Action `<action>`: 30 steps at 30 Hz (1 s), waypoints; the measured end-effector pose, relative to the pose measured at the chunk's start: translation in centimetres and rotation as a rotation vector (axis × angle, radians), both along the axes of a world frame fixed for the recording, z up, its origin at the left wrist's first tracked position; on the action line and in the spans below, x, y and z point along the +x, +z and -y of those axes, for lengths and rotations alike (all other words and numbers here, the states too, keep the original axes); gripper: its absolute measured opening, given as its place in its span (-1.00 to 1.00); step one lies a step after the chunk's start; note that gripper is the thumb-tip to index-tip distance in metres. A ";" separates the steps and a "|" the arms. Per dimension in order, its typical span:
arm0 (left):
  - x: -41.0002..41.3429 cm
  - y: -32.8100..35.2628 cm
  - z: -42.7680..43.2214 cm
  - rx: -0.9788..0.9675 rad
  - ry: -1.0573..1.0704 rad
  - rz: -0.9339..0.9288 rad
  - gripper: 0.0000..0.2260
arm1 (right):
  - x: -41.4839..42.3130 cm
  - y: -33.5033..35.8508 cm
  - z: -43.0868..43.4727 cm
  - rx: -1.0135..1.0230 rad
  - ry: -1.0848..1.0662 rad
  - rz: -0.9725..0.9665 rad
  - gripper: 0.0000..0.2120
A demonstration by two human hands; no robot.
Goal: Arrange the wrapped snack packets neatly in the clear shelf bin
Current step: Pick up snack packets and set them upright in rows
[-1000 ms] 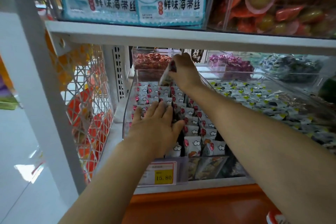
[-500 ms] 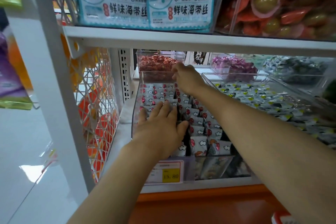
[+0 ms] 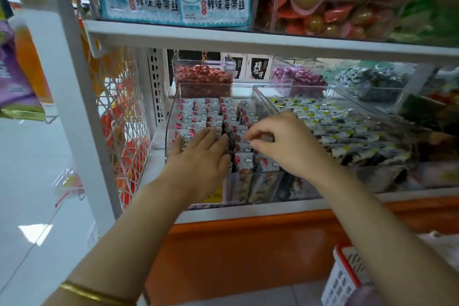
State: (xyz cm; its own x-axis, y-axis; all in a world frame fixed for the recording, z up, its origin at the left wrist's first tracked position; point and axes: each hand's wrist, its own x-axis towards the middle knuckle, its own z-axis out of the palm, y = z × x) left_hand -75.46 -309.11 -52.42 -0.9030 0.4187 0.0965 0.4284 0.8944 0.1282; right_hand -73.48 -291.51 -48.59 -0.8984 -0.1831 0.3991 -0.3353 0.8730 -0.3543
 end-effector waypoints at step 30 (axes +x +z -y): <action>1.5 3.4 -2.0 1.467 -0.050 0.451 -0.83 | 1.8 -0.4 -2.4 -1.601 0.155 0.126 -0.83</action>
State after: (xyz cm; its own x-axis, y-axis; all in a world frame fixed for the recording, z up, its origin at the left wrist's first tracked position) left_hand -73.92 -307.10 -49.04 -0.9579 0.2322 0.1688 0.1374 -0.1454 0.9798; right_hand -71.72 -289.11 -48.98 -0.9521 0.2402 0.1890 -0.2803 -0.4393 -0.8535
